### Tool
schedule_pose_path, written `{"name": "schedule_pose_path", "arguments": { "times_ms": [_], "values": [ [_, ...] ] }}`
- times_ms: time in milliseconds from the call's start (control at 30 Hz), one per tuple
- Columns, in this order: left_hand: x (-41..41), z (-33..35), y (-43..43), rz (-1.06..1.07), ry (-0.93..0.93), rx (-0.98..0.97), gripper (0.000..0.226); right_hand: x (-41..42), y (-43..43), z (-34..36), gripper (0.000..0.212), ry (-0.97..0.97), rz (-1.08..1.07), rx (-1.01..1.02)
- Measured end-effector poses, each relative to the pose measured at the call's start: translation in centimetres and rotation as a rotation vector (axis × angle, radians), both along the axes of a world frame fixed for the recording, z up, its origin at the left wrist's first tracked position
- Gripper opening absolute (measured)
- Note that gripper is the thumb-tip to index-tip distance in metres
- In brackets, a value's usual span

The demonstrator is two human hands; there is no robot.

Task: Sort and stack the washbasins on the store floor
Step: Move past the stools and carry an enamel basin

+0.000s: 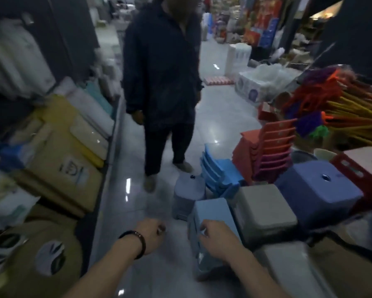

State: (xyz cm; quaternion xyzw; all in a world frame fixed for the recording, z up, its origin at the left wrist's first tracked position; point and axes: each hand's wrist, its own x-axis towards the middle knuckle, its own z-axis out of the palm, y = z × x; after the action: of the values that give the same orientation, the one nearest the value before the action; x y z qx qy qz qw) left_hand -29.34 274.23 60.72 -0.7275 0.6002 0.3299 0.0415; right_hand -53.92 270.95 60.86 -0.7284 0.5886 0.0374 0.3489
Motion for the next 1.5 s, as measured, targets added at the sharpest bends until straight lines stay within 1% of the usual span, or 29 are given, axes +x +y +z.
{"name": "schedule_pose_path", "arguments": {
  "times_ms": [67,233,367,467,567,633,767,933,1067,1200,1333,1433,1500],
  "values": [
    [2.5,-0.2,-1.7,0.094,-0.002,0.001,0.033,3.0,-3.9,-0.2,0.041,-0.008,0.075,0.013],
    [10.5,1.0,-6.4,0.3,-0.007,-0.032,0.024,13.6,-13.3,0.6,0.041,-0.005,0.257,0.02],
    [19.5,-0.9,-11.4,0.43,-0.004,-0.031,0.026,23.2,-21.3,0.0,0.035,0.002,0.367,0.018],
    [27.3,-3.4,-16.6,0.472,0.015,-0.025,0.03,31.0,-27.6,-0.9,0.041,0.026,0.411,0.018],
    [34.7,-5.1,-22.8,0.499,0.054,-0.016,0.032,38.4,-33.8,-1.1,0.044,0.044,0.387,0.048],
    [38.6,-5.3,-27.3,0.467,0.053,0.007,0.034,42.3,-37.7,-0.7,0.044,0.061,0.358,0.065],
    [44.6,-4.6,-36.9,0.432,0.07,0.03,0.038,47.6,-45.8,0.2,0.044,0.093,0.309,0.069],
    [49.9,-4.7,-50.3,0.378,0.092,0.037,0.037,52.1,-58.0,-1.3,0.048,0.082,0.211,0.095],
    [54.1,-5.8,-62.1,0.365,0.076,0.045,0.033,56.2,-69.9,-3.0,0.05,0.042,0.205,0.098],
    [57.7,-5.0,-72.6,0.376,0.08,0.058,0.03,60.6,-81.7,-3.8,0.041,0.075,0.219,0.115],
    [61.5,-4.5,-81.4,0.408,0.156,0.077,0.024,64.3,-91.2,-4.3,0.035,0.087,0.173,0.162],
    [64.8,-6.0,-88.2,0.412,0.189,0.108,0.018,66.7,-97.6,-5.2,0.036,0.094,0.144,0.203],
    [66.7,-7.3,-93.6,0.374,0.193,0.119,0.017,68.2,-102.1,-6.5,0.038,0.12,0.121,0.23]
  ]
}}
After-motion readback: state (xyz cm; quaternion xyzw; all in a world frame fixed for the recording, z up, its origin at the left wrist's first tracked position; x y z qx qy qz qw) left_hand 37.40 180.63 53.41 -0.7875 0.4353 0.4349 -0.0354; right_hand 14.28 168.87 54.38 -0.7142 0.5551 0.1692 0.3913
